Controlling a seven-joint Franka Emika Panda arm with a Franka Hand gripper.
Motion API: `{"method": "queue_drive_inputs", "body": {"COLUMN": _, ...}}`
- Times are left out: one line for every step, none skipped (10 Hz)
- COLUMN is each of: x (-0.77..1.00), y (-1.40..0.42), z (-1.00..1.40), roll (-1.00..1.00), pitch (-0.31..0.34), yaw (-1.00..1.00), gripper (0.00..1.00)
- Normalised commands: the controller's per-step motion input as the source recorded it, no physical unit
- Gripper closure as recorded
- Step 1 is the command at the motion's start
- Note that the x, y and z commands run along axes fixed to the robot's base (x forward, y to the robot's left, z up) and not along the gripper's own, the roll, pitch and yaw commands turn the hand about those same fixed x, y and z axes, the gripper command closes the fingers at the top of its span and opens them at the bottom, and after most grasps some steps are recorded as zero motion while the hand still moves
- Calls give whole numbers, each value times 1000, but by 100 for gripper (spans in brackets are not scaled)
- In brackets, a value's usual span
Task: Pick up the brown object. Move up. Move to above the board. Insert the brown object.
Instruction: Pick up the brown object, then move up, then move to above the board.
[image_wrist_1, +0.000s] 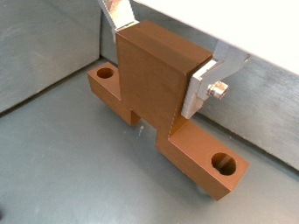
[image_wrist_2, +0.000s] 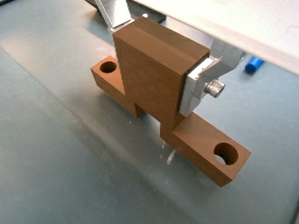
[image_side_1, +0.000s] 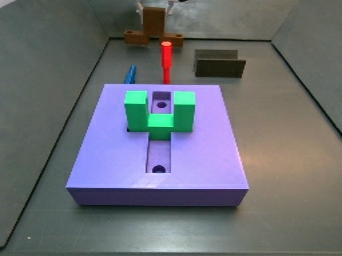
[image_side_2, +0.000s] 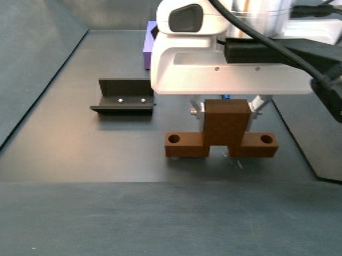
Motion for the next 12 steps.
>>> {"method": "queue_drive_inputs", "body": {"x": 0, "y": 0, "z": 0, "roll": 0, "pitch": 0, "yaw": 0, "gripper": 100}}
{"method": "queue_drive_inputs", "body": {"x": 0, "y": 0, "z": 0, "roll": 0, "pitch": 0, "yaw": 0, "gripper": 100}}
{"method": "queue_drive_inputs", "body": {"x": 0, "y": 0, "z": 0, "roll": 0, "pitch": 0, "yaw": 0, "gripper": 100}}
{"method": "queue_drive_inputs", "body": {"x": 0, "y": 0, "z": 0, "roll": 0, "pitch": 0, "yaw": 0, "gripper": 100}}
{"method": "queue_drive_inputs", "body": {"x": 0, "y": 0, "z": 833, "roll": 0, "pitch": 0, "yaw": 0, "gripper": 100}}
{"method": "queue_drive_inputs", "body": {"x": 53, "y": -45, "z": 826, "roll": 2, "pitch": -7, "yaw": -29, "gripper": 100}}
{"method": "queue_drive_inputs", "body": {"x": 0, "y": -15, "z": 599, "roll": 32, "pitch": 38, "yaw": -17, "gripper": 100}}
{"method": "queue_drive_inputs", "body": {"x": 32, "y": -21, "z": 218, "roll": 68, "pitch": 34, "yaw": -6, "gripper": 100}}
{"method": "queue_drive_inputs", "body": {"x": 0, "y": 0, "z": 1400, "roll": 0, "pitch": 0, "yaw": 0, "gripper": 100}}
{"method": "queue_drive_inputs", "body": {"x": -39, "y": -2, "z": 1400, "roll": -46, "pitch": 31, "yaw": 3, "gripper": 100}}
{"method": "queue_drive_inputs", "body": {"x": -66, "y": -6, "z": 1400, "roll": 1, "pitch": 23, "yaw": 0, "gripper": 100}}
{"method": "queue_drive_inputs", "body": {"x": -22, "y": -8, "z": 1400, "roll": 12, "pitch": 11, "yaw": 7, "gripper": 100}}
